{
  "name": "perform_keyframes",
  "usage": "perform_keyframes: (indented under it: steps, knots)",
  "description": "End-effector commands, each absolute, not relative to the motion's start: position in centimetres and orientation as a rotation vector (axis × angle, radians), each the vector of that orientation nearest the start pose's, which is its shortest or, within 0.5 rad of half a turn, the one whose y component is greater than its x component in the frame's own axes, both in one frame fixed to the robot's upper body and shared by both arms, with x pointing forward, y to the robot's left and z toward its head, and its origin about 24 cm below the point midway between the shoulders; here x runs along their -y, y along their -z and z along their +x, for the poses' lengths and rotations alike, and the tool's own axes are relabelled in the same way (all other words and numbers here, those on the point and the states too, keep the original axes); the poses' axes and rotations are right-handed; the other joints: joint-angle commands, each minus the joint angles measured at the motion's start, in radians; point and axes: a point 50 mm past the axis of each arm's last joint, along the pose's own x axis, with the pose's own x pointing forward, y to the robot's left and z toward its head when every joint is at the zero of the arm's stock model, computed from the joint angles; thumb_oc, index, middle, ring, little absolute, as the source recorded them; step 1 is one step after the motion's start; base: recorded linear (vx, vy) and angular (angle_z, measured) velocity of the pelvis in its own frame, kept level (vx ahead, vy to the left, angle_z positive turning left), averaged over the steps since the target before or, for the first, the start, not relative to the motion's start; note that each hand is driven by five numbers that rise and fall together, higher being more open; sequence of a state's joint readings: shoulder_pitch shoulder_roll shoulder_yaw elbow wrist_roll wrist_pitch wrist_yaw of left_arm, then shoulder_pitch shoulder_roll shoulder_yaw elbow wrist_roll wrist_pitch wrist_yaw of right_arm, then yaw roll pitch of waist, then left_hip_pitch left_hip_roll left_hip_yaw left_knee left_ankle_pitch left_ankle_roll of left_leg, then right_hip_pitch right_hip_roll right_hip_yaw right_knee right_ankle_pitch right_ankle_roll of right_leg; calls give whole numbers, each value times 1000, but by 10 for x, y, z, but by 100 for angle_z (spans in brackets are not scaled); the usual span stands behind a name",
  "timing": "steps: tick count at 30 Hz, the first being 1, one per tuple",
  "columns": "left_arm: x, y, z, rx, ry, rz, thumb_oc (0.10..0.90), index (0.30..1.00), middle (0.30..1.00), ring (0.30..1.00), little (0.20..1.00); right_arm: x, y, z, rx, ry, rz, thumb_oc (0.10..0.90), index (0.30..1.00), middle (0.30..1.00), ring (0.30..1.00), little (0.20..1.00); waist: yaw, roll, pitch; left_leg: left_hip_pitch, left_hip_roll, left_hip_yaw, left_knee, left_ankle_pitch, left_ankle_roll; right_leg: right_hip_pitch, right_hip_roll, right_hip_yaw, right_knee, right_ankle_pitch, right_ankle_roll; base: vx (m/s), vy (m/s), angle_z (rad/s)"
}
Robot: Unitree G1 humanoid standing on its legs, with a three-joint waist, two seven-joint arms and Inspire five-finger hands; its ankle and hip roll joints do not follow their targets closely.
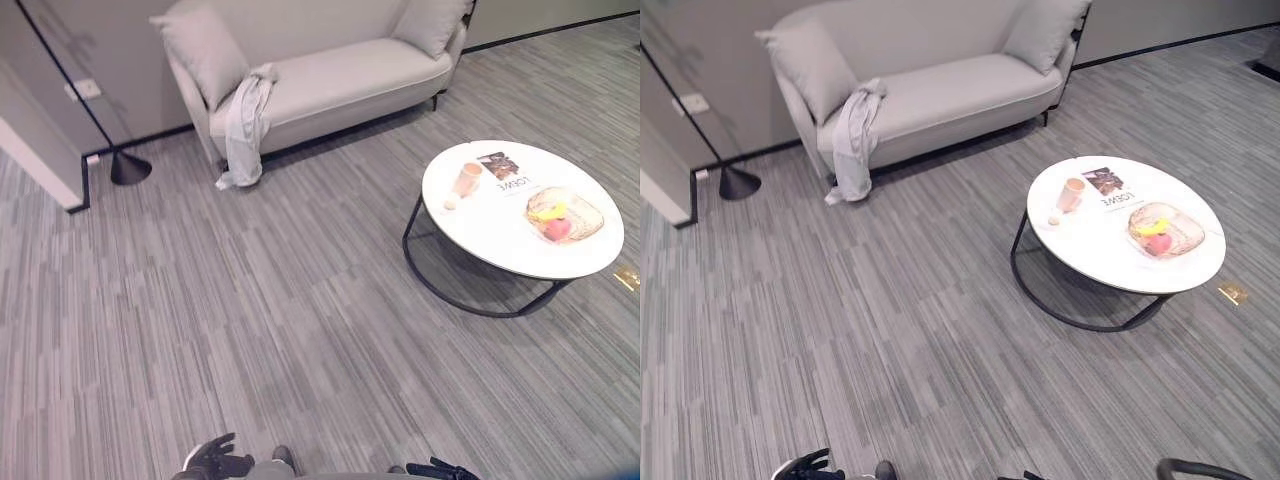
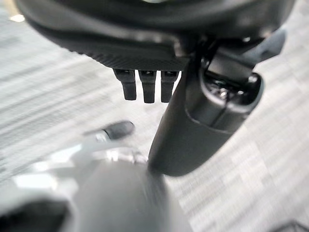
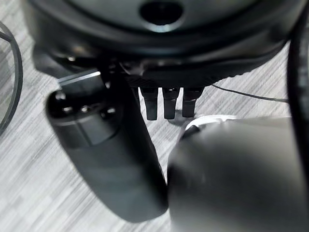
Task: Hang the clothes on the sofa on the clothes rack.
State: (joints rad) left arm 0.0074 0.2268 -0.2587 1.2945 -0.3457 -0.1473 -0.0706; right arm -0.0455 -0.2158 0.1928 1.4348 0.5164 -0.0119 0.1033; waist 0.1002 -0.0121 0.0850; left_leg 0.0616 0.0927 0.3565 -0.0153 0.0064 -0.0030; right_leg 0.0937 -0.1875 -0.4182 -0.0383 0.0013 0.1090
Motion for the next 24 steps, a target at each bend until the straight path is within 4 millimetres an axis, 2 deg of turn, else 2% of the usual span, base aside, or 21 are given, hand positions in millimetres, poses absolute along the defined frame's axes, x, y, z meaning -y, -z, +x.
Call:
perform_keyframes:
  steps: [1, 7, 10, 16, 19, 24]
  knots:
    - [-190, 167, 94, -1147, 28, 6, 800, 900, 900, 900, 900, 213, 173, 60, -1378, 193, 161, 800, 900, 900, 900, 900, 5, -1, -22, -49, -73, -95, -72, 12, -2, 12, -6, 28, -35, 50, 42, 18, -73, -2]
    - [-182, 171, 86, -1183, 15, -37, 800, 900, 900, 900, 900, 217, 173, 52, -1401, 217, 165, 800, 900, 900, 900, 900, -2, 7, -37, -41, -56, -119, -72, 29, -19, 45, 17, 9, -49, 29, 26, -8, -103, 8]
    - [-186, 173, 75, -1227, -43, -79, 800, 900, 900, 900, 900, 216, 173, 55, -1397, 195, 145, 800, 900, 900, 900, 900, 4, 10, -46, -44, -45, -128, -72, 45, -28, 47, 29, 4, -49, 15, 15, -40, -102, 7]
    - [-191, 174, 66, -1257, -107, -110, 800, 900, 900, 900, 900, 215, 172, 61, -1380, 155, 102, 800, 900, 900, 900, 900, 17, 15, -49, -62, -21, -150, -72, 87, -49, 46, 62, 3, -49, -11, -7, -73, -119, 14]
    - [-191, 175, 62, -1267, -130, -127, 800, 900, 900, 900, 900, 215, 173, 59, -1389, 147, 95, 800, 900, 900, 900, 900, 24, 18, -48, -75, -6, -155, -72, 106, -58, 40, 79, 10, -49, -22, -16, -78, -138, 8]
    - [-198, 176, 51, -1280, -263, -232, 800, 900, 900, 900, 900, 216, 173, 56, -1388, 173, 127, 800, 900, 900, 900, 900, 36, 21, -33, -90, 28, -169, -64, 141, -78, 43, 112, 19, -49, -42, -33, -47, -124, 1]
